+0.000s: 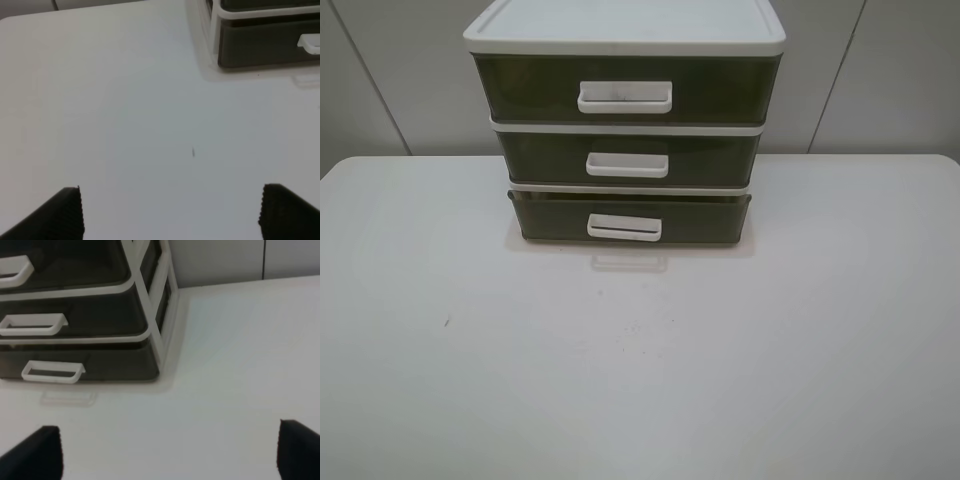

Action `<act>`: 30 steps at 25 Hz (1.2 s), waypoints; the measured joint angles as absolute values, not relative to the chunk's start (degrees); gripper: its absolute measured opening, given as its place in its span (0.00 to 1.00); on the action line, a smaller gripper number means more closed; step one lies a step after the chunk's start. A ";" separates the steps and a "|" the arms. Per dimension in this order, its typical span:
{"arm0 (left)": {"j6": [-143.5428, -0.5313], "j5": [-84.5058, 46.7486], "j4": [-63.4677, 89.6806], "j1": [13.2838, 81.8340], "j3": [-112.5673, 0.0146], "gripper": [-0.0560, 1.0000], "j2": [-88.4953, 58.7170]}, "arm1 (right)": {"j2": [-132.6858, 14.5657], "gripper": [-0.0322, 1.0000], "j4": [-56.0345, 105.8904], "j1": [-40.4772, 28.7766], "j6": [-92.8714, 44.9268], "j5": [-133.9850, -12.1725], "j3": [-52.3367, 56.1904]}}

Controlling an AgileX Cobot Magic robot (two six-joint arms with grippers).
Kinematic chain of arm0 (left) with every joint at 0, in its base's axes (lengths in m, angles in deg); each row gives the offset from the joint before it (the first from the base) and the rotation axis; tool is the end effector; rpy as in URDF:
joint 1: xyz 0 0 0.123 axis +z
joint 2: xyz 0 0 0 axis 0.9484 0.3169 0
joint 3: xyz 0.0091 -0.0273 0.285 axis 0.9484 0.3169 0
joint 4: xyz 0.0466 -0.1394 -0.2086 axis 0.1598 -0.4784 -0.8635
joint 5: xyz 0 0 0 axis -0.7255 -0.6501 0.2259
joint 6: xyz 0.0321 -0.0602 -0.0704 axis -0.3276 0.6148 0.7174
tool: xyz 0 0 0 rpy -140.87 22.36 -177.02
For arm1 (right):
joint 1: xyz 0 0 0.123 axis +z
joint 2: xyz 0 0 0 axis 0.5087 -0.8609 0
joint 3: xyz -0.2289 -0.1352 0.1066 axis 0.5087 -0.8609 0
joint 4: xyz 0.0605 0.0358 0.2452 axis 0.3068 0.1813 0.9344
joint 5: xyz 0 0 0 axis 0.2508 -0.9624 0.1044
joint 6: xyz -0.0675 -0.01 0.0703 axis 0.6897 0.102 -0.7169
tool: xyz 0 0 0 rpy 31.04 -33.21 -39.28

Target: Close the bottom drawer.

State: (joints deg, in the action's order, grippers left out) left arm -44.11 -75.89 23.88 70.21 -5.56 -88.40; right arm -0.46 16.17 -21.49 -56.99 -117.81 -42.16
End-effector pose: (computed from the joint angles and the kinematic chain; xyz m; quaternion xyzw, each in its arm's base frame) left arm 0.0013 -0.0041 0.2768 0.0563 0.8489 -0.0017 0.5255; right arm 0.0394 0.0052 0.3194 0.0073 0.8544 0.0794 0.5135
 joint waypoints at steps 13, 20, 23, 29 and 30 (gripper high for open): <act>-44.11 -75.89 23.88 70.21 -5.56 0.73 -88.40 | 11.54 0.75 8.50 -21.49 -56.99 -124.51 -42.81; -44.11 -75.89 23.88 70.21 -5.56 0.73 -88.40 | 14.27 0.75 12.16 -25.63 -56.16 -124.83 -48.46; -44.11 -75.89 23.88 70.21 -5.56 0.73 -88.40 | 14.27 0.75 12.43 -29.16 -55.89 -124.76 -48.46; -44.11 -75.89 23.88 70.21 -5.56 0.73 -88.40 | 14.27 0.75 12.43 -35.72 -55.88 -124.72 -48.46; -44.11 -75.89 23.88 70.21 -5.56 0.73 -88.40 | 14.27 0.75 12.43 -36.05 -55.88 -124.72 -48.46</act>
State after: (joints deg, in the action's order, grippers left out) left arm -44.11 -75.89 23.88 70.21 -5.56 -88.40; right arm 14.27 12.43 -36.05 -55.88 -124.72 -48.46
